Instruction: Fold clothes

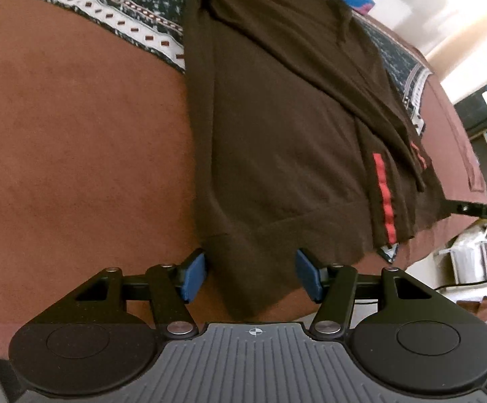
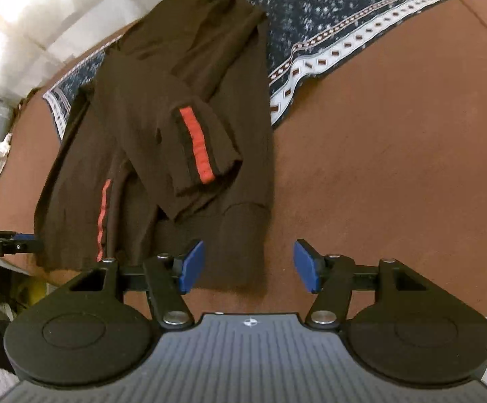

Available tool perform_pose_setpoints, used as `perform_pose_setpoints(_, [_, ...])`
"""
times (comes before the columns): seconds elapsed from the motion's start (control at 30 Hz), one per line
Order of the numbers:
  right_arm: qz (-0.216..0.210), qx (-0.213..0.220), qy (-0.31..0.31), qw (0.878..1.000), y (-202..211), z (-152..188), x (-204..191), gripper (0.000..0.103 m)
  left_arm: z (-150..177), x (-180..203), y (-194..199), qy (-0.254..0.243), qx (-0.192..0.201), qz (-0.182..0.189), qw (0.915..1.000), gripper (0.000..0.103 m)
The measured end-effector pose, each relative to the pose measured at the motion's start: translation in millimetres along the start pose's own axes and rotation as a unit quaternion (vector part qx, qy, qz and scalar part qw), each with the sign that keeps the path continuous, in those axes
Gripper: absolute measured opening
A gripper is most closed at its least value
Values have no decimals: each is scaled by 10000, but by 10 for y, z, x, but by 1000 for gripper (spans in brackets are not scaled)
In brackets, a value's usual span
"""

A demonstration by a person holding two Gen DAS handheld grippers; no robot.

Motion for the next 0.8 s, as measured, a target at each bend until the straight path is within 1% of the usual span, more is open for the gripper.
perform_pose_setpoints(0.13, [-135,-126,10,9998,-62,37,-10,63,6,-7,-4,107,-8,255,9996,66])
perform_pose_setpoints(0.17, [-223,-160,15,9996,-68,39,-16,60,17,-12,-19,149,-29,245,9996,66])
perform_pose_setpoints(0.2, [-283,-193,15,9994,-75,41,-14,56,31,-18,-36,188,-19,207,9996,66])
perform_pose_setpoints(0.23, [-329,-220,17,9992,-82,43,-13,55,33,-12,-47,204,1,194,9996,69])
perform_pose_setpoints(0.27, [-256,-193,26,9995,-92,44,-12,56,26,8,-54,196,7,200,9996,72])
perform_pose_setpoints(0.3, [-225,-151,5,9996,-101,39,-5,56,19,28,-61,188,12,206,9996,72])
perform_pose_setpoints(0.4, [-390,-142,-127,9991,-118,6,22,58,6,71,-92,177,10,349,9992,72])
perform_pose_setpoints(0.47, [-490,-166,-124,9986,-127,-13,25,57,8,53,-98,308,75,383,9988,72])
perform_pose_setpoints(0.57, [-668,-191,-254,9973,-147,-20,58,51,14,15,-97,534,177,437,9975,72])
perform_pose_setpoints(0.6, [-677,-194,-279,9971,-148,-14,77,46,19,5,-96,602,206,457,9969,71])
perform_pose_setpoints(0.63, [-686,-197,-304,9970,-149,-7,97,42,23,-2,-94,642,220,460,9966,67])
perform_pose_setpoints(0.67, [-696,-202,-332,9968,-150,0,117,34,23,-12,-93,662,224,444,9966,49])
perform_pose_setpoints(0.7, [-721,-230,-385,9964,-152,7,145,11,23,-21,-91,681,229,429,9965,42])
perform_pose_setpoints(0.73, [-751,-263,-408,9960,-154,9,170,5,25,-35,-89,731,239,427,9961,40])
perform_pose_setpoints(0.8, [-803,-291,-418,9955,-152,12,191,5,42,-75,-77,889,258,502,9944,40])
Point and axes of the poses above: each gripper's, at about its wrist camera, not at the fingertips, and y roughly against the way its jaws point, x to its right, z to its underside, the point moved 1 cm from there along -y, roughly the way its jaws point, and after that the axes turned 7 degrees about z, right-handed, at the moved point
